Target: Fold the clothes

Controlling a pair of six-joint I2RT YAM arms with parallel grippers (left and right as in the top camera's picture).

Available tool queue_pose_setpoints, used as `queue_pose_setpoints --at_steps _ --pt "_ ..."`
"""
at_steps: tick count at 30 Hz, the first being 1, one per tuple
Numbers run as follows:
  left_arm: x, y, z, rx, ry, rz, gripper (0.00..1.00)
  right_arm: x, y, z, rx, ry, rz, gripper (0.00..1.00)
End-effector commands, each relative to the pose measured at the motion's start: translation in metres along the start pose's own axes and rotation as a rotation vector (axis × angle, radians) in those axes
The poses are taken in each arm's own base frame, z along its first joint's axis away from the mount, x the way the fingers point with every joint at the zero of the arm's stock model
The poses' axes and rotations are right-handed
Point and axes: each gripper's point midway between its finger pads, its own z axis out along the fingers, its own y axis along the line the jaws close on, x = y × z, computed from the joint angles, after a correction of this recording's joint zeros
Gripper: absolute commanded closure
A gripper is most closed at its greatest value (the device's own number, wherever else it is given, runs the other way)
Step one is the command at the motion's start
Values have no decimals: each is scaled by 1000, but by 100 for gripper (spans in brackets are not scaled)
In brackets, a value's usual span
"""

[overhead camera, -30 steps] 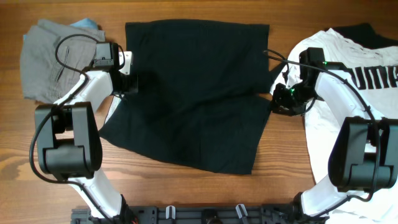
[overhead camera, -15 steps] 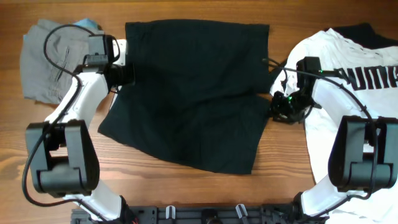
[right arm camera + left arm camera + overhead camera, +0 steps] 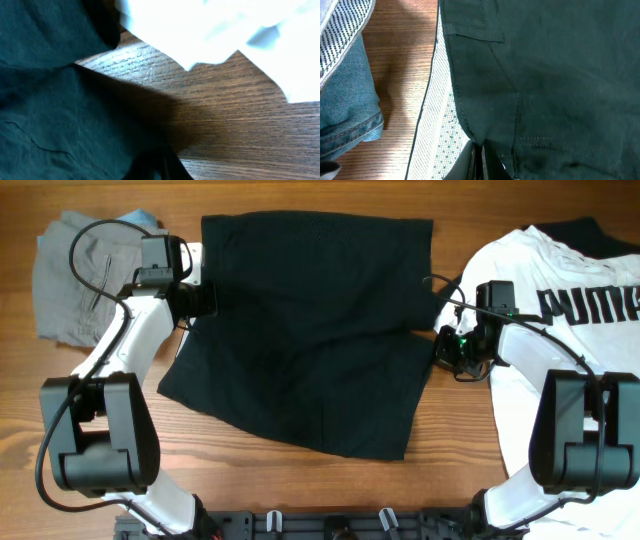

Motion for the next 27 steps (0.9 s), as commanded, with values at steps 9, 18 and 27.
queue_pose_setpoints --at_steps 9,18,27 --pt "-50 19 -15 -12 -197 -58 96 13 -24 15 92 27 23 96" --pt "-25 33 2 -66 -97 -76 28 7 -21 15 83 5 13 73" --pt "39 31 -45 -107 153 -104 29 16 -10 -21 70 -9 -28 62"
